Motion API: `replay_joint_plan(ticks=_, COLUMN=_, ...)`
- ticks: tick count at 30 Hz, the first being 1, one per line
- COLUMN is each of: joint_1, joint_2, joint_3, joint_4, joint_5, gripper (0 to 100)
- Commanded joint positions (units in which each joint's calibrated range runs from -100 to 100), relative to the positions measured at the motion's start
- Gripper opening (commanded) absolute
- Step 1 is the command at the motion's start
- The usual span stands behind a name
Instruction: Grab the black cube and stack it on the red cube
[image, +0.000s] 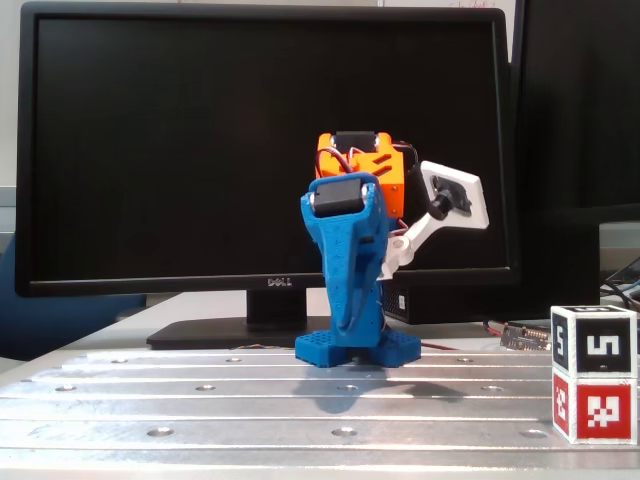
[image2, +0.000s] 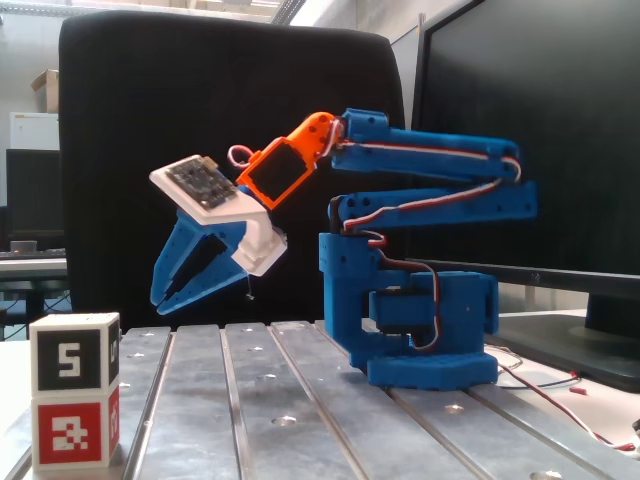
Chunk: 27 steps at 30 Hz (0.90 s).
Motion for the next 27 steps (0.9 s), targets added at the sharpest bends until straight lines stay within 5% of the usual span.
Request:
replay_joint_plan(ticks=1, joint_1=0.9, joint_2=-4.0, joint_3=0.8, joint_4=1.9, joint_5=0.7, gripper=1)
replay_joint_plan(ticks=27, joint_1=1.4, joint_2=-16.2, joint_3=10.1, joint_4=19.7, joint_5=0.5, gripper=1)
